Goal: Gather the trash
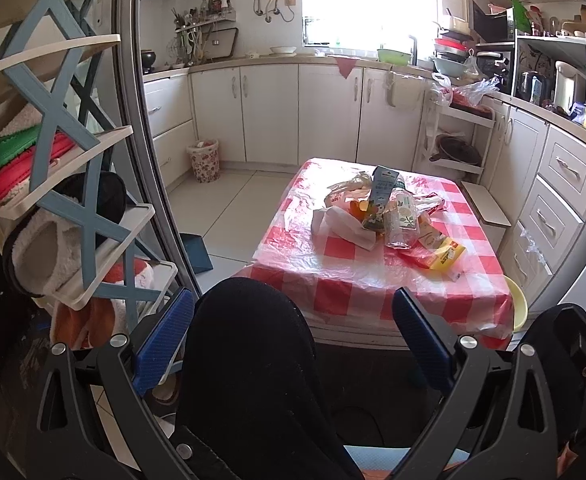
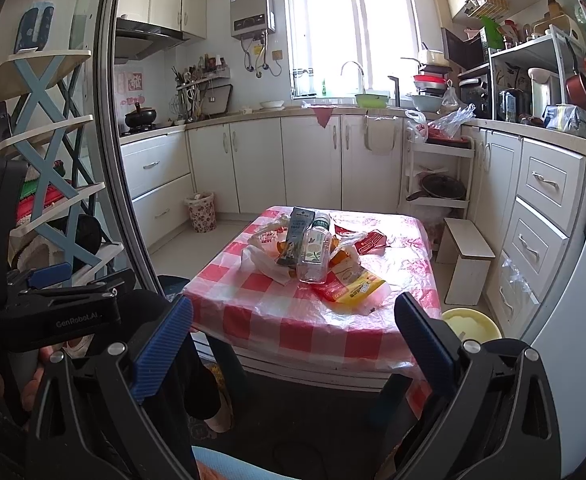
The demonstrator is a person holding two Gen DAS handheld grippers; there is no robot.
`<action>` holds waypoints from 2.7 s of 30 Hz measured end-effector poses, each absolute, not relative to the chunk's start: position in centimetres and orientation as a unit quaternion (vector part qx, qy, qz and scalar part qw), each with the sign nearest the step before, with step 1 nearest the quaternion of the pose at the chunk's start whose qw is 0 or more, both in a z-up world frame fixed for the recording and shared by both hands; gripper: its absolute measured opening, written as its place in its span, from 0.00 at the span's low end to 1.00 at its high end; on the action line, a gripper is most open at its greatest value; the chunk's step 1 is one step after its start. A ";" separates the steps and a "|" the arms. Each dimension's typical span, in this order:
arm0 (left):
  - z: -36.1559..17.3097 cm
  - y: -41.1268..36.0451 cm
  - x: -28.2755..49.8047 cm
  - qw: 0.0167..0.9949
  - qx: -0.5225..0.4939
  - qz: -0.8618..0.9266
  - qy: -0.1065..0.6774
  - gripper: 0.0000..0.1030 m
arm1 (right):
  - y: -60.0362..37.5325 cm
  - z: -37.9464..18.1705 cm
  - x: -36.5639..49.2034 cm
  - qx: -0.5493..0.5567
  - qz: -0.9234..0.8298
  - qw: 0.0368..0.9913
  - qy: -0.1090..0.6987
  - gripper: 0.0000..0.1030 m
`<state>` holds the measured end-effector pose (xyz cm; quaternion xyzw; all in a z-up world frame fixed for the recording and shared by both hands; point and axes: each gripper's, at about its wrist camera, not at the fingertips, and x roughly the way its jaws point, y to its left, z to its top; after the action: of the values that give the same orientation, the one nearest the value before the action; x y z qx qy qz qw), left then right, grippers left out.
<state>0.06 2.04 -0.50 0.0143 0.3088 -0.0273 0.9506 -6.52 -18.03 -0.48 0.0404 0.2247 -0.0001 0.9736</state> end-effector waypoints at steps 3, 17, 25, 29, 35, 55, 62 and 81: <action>-0.6 2.1 0.2 0.950 0.012 -0.027 0.311 0.93 | -18.0 -0.6 -6.4 0.040 0.001 0.973 0.229 0.94; -1.0 2.4 0.5 0.948 0.001 -0.027 0.318 0.93 | -17.9 -0.9 -6.3 0.042 0.004 0.971 0.234 0.94; -1.0 2.6 0.6 0.948 0.001 -0.027 0.318 0.92 | -17.8 -1.0 -6.2 0.043 0.005 0.971 0.236 0.94; -1.1 2.6 0.7 0.948 0.001 -0.027 0.318 0.92 | -17.7 -1.0 -6.0 0.040 0.009 0.970 0.238 0.94; -1.5 2.9 3.7 0.939 -0.024 -0.038 0.341 0.92 | -18.3 -1.1 -3.7 0.025 0.019 0.971 0.239 0.94; -11.3 -2.3 32.1 0.853 -0.118 -0.020 0.507 0.92 | -23.5 -10.5 22.1 0.132 0.060 0.910 0.388 0.69; -14.3 -3.1 36.2 0.832 -0.113 -0.016 0.543 0.92 | -23.8 -13.3 25.6 0.151 0.056 0.891 0.425 0.58; -16.2 -1.7 36.0 0.818 -0.119 -0.038 0.562 0.04 | -27.8 -12.8 24.2 0.217 0.086 0.881 0.412 0.56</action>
<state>36.04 -1.70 -16.18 -0.1192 0.5616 -0.0382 0.8179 24.20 -27.81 -12.78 0.2174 0.4115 0.0861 0.8809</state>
